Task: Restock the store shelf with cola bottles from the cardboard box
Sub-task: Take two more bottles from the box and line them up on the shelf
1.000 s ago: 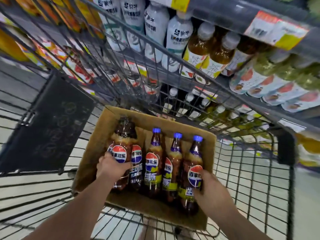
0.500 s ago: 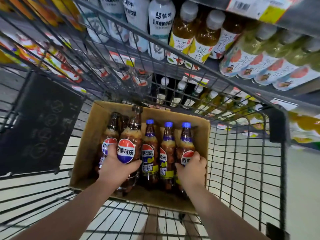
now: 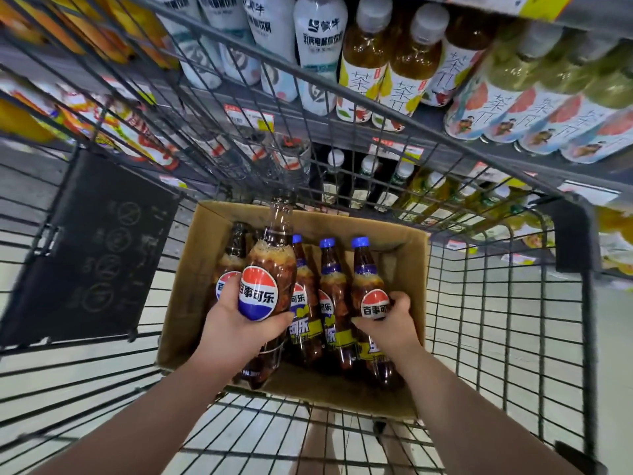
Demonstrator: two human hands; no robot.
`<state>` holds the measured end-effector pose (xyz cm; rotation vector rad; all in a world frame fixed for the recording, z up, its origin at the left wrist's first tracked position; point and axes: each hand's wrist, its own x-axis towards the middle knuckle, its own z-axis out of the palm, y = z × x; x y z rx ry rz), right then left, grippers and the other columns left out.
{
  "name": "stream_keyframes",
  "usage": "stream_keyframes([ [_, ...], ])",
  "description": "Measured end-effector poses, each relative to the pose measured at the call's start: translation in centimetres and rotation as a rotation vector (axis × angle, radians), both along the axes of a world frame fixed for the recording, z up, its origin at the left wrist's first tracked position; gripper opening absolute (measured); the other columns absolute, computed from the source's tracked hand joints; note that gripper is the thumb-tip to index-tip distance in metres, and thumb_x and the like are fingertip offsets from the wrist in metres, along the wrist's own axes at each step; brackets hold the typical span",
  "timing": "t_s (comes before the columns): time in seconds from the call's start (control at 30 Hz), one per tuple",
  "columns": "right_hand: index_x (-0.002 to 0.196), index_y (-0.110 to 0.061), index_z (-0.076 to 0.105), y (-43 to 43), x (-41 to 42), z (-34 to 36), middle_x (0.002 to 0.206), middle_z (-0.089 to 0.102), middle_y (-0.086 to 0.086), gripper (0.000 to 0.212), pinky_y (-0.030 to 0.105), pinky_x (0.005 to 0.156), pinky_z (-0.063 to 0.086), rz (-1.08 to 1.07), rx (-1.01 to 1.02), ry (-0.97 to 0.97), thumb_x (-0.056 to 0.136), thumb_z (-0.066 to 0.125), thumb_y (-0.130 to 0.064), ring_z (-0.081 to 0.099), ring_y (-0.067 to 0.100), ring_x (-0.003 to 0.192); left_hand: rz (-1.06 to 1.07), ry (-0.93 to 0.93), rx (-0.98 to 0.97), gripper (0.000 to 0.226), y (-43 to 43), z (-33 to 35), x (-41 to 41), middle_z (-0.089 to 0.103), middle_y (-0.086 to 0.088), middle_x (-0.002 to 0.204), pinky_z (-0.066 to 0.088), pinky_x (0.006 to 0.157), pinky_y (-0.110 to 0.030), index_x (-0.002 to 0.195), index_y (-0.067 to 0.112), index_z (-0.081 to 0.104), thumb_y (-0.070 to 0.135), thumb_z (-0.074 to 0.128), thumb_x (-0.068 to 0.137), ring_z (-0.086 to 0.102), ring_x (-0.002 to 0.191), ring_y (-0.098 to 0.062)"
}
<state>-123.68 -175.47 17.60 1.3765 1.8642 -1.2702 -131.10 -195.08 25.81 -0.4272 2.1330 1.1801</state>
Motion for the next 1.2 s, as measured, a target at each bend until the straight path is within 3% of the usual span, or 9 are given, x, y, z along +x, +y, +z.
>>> stream_keyframes([
  [0.13, 0.142, -0.008, 0.018, 0.2, 0.0, -0.6, 0.133, 0.049, 0.014, 0.098, 0.045, 0.105, 0.041, 0.003, -0.046, -0.058, 0.068, 0.081, -0.024, 0.048, 0.031, 0.124, 0.021, -0.012, 0.022, 0.065, -0.1, -0.3, 0.3, 0.061, 0.010, 0.094, 0.045, 0.072, -0.019, 0.108, 0.033, 0.042, 0.012, 0.083, 0.062, 0.058, 0.085, 0.000],
  [0.27, 0.125, -0.007, 0.041, -0.7, -0.2, -0.1, 0.126, 0.047, 0.011, 0.080, 0.042, 0.096, 0.048, 0.107, 0.054, -0.089, 0.062, 0.082, -0.033, 0.053, 0.030, 0.114, 0.032, 0.000, 0.025, 0.061, 0.1, 0.0, 0.4, 0.063, 0.006, 0.095, 0.047, 0.071, -0.021, 0.106, 0.030, 0.044, 0.012, 0.083, 0.062, 0.061, 0.086, -0.005],
  [0.37, 0.121, -0.010, 0.042, -1.1, -0.2, 1.2, 0.119, 0.053, 0.011, 0.074, 0.039, 0.089, 0.051, 0.127, 0.073, -0.011, 0.062, 0.081, -0.033, 0.057, 0.028, 0.106, 0.047, 0.039, 0.016, 0.063, 0.1, 0.7, 0.1, 0.064, 0.003, 0.097, 0.050, 0.077, -0.028, 0.108, 0.029, 0.044, 0.014, 0.084, 0.061, 0.062, 0.090, -0.010],
  [0.5, 0.105, -0.017, 0.041, -0.4, -0.5, 6.3, 0.084, 0.055, -0.006, 0.058, 0.031, 0.073, 0.050, 0.106, 0.093, 0.136, 0.065, 0.080, -0.033, 0.057, 0.017, 0.082, 0.052, 0.093, 0.015, 0.066, 0.2, 3.5, 0.0, 0.063, -0.001, 0.101, 0.053, 0.083, -0.037, 0.115, 0.022, 0.047, 0.018, 0.084, 0.060, 0.062, 0.092, -0.016],
  [0.7, 0.103, -0.018, 0.047, 3.2, 0.3, 16.6, 0.083, 0.061, -0.005, 0.054, 0.021, 0.056, 0.044, 0.031, 0.180, 0.294, 0.063, 0.080, -0.031, 0.057, 0.010, 0.072, 0.112, 0.159, 0.056, 0.065, 0.4, 10.1, 0.3, 0.066, 0.001, 0.097, 0.054, 0.080, -0.044, 0.112, 0.024, 0.048, 0.020, 0.085, 0.059, 0.064, 0.090, -0.019],
  [0.83, 0.101, -0.018, 0.048, 5.9, 1.7, 22.6, 0.090, 0.064, 0.001, 0.058, 0.031, 0.073, 0.050, -0.045, 0.254, 0.347, 0.057, 0.082, -0.035, 0.062, 0.020, 0.083, 0.057, 0.270, 0.051, 0.059, 1.6, 15.3, 0.3, 0.063, 0.006, 0.090, 0.047, 0.065, -0.027, 0.111, 0.021, 0.050, 0.018, 0.083, 0.063, 0.059, 0.080, -0.010],
  [0.97, 0.104, -0.013, 0.053, 8.6, 3.8, 27.9, 0.093, 0.067, 0.006, 0.059, 0.031, 0.072, 0.050, -0.117, 0.284, 0.420, 0.058, 0.084, -0.033, 0.063, 0.021, 0.084, -0.002, 0.366, 0.077, 0.068, 5.0, 19.3, 1.1, 0.063, -0.001, 0.100, 0.045, 0.075, -0.030, 0.118, 0.017, 0.049, 0.020, 0.084, 0.060, 0.059, 0.087, -0.019],
  [1.1, 0.101, -0.013, 0.049, 11.7, 7.5, 31.9, 0.097, 0.063, 0.009, 0.056, 0.039, 0.079, 0.051, -0.218, 0.365, 0.469, 0.060, 0.084, -0.031, 0.061, 0.027, 0.089, -0.075, 0.382, 0.185, 0.060, 10.2, 22.0, 3.7, 0.061, 0.010, 0.089, 0.042, 0.066, -0.020, 0.110, 0.020, 0.048, 0.021, 0.082, 0.061, 0.059, 0.081, -0.008],
  [1.2, 0.096, -0.013, 0.049, 14.2, 11.3, 34.1, 0.097, 0.064, 0.011, 0.055, 0.042, 0.080, 0.051, -0.286, 0.390, 0.500, 0.059, 0.085, -0.028, 0.061, 0.029, 0.087, -0.164, 0.385, 0.242, 0.062, 14.5, 23.1, 6.5, 0.058, 0.016, 0.089, 0.042, 0.073, -0.023, 0.109, 0.025, 0.044, 0.026, 0.082, 0.061, 0.057, 0.080, -0.006],
])
